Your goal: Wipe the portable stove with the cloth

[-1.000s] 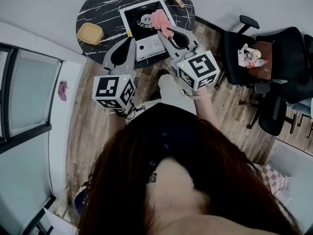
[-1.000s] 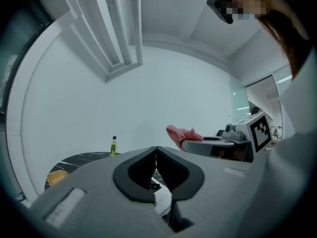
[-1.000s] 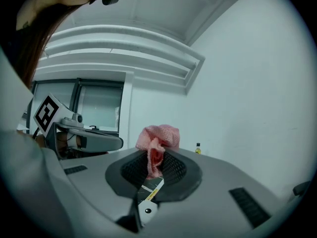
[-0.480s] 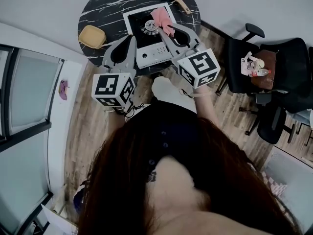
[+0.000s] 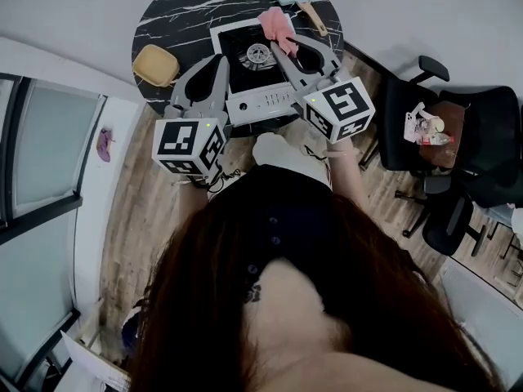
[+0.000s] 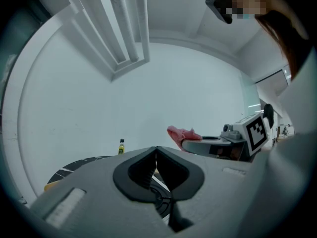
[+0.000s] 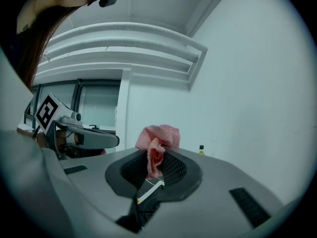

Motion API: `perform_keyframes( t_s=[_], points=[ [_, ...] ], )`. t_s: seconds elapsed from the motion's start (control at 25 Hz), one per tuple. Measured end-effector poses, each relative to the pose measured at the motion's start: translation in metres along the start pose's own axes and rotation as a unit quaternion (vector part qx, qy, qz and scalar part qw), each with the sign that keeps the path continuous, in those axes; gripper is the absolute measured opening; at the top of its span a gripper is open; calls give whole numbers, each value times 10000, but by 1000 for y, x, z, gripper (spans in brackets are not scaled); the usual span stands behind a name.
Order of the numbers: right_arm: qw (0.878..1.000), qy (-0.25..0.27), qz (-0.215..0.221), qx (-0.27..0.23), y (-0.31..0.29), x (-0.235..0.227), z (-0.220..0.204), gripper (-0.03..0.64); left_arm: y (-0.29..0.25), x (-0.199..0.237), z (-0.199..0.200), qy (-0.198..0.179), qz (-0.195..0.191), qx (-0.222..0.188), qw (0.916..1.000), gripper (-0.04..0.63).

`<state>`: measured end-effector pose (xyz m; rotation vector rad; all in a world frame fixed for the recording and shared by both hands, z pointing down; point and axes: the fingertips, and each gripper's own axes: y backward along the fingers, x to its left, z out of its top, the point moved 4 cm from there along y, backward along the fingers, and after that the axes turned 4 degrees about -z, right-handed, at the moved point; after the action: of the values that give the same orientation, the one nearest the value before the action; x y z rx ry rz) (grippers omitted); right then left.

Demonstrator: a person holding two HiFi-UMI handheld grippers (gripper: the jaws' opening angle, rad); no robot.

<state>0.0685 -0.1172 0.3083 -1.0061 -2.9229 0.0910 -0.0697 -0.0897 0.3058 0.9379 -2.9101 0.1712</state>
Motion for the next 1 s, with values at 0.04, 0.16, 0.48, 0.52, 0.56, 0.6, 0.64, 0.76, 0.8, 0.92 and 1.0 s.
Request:
perform_keyframes(
  t_s=[0.04, 0.16, 0.48, 0.52, 0.56, 0.6, 0.64, 0.76, 0.8, 0.92, 1.0],
  points=[
    [10000, 19, 34, 8, -4, -3, 0, 48, -2, 2, 0, 7, 34, 1, 10000, 12],
    [9999, 96, 130, 57, -14, -14, 0, 48, -10, 9, 1, 24, 133, 1, 9999, 12],
    [9974, 461, 479, 276, -44, -38, -5, 48, -29, 29, 1, 61, 359, -17, 9993, 12],
    [9969, 501, 524, 301, -47, -42, -5, 48, -31, 30, 2, 64, 376, -12, 9993, 12],
    [9964, 546, 567, 328, -51, -46, -6, 48, -34, 32, 2, 68, 396, -6, 9992, 12],
    [9958, 590, 609, 353, -55, -50, -6, 48, -35, 34, 2, 75, 418, 1, 9991, 13],
    [9952, 630, 652, 379, -58, -53, -7, 48, -37, 36, 1, 82, 444, 10, 9990, 13],
    [9929, 739, 811, 463, -70, -60, -10, 48, -41, 42, -1, 99, 524, 34, 9986, 12],
    [9919, 786, 870, 494, -74, -62, -11, 48, -42, 44, -1, 104, 550, 38, 9984, 13],
    [9881, 934, 1067, 600, -86, -65, -15, 48, -45, 49, -2, 119, 629, 65, 9979, 12],
    [9850, 1030, 1212, 671, -94, -68, -19, 48, -47, 53, -3, 133, 680, 83, 9976, 12]
  ],
)
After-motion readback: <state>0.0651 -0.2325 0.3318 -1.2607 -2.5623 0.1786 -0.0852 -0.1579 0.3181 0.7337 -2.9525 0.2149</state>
